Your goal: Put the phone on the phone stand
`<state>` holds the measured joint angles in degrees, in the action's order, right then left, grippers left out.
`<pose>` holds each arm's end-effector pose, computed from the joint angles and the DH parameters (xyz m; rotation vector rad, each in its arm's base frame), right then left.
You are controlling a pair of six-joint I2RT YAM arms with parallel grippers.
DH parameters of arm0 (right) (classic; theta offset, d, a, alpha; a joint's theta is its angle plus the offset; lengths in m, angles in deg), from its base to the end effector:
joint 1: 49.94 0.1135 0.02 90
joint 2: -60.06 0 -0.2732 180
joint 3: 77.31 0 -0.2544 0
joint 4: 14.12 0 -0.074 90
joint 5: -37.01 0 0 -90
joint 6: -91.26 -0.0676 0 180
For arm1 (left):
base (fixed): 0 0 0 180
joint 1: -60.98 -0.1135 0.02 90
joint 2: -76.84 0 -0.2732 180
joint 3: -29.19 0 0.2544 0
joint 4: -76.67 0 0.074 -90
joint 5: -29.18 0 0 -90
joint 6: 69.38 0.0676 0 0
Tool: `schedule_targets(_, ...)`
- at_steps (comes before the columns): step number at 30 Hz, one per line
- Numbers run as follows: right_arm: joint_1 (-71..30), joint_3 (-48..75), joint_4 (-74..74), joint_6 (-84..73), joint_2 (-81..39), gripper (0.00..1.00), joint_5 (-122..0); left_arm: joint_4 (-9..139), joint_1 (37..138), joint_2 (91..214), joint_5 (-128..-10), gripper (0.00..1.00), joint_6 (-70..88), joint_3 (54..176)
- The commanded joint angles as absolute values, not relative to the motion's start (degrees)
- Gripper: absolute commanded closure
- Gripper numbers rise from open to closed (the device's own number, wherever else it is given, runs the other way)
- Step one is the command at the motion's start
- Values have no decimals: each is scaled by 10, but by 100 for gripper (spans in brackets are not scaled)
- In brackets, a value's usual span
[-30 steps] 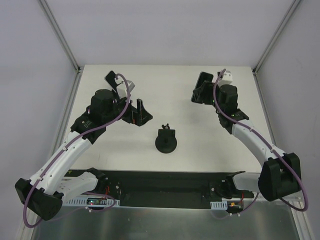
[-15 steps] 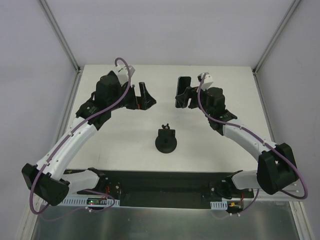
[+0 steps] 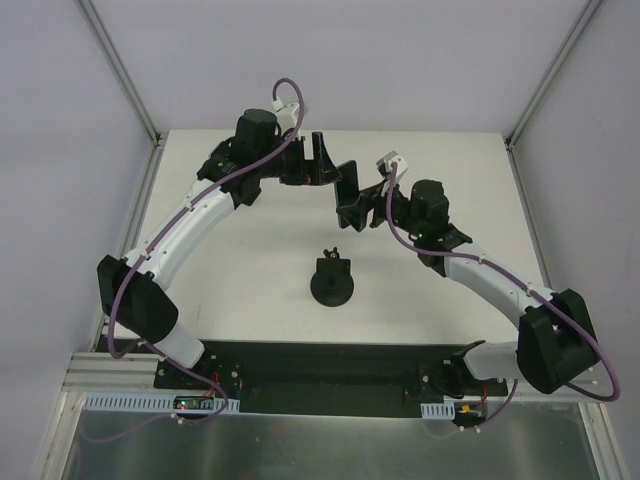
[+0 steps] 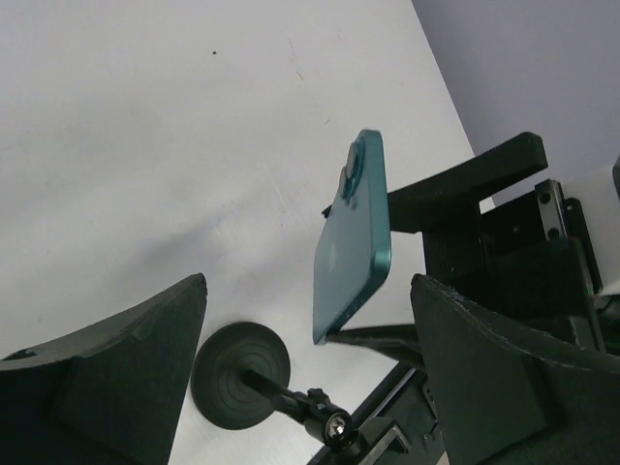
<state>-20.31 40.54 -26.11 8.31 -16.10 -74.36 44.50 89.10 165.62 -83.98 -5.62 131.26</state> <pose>0.2819 0.1887 0.3124 -0.7852 1.4364 0.6024 0.3320 -0.2075 0.4011 0.3235 1.9814 -1.0107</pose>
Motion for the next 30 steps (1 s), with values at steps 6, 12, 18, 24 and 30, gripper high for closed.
schedule_targets(6, -173, 396, -326, 122, -123, 100, -728, 448, 937, 1700, -793, 42, -29, 1387)
schedule_targets(12, -167, 393, -317, 127, -123, 100, -713, 448, 951, 1705, -772, 63, -28, 1391)
schedule_targets(18, -160, 389, -307, 135, -119, 100, -712, 449, 953, 1715, -823, 95, -35, 1393)
schedule_targets(24, -157, 370, -246, 139, -102, 25, -683, 444, 953, 1657, -791, 100, -12, 1371)
schedule_targets(30, -157, 267, -8, 108, -72, 5, -544, 437, 953, 1488, -631, 100, 45, 1328)
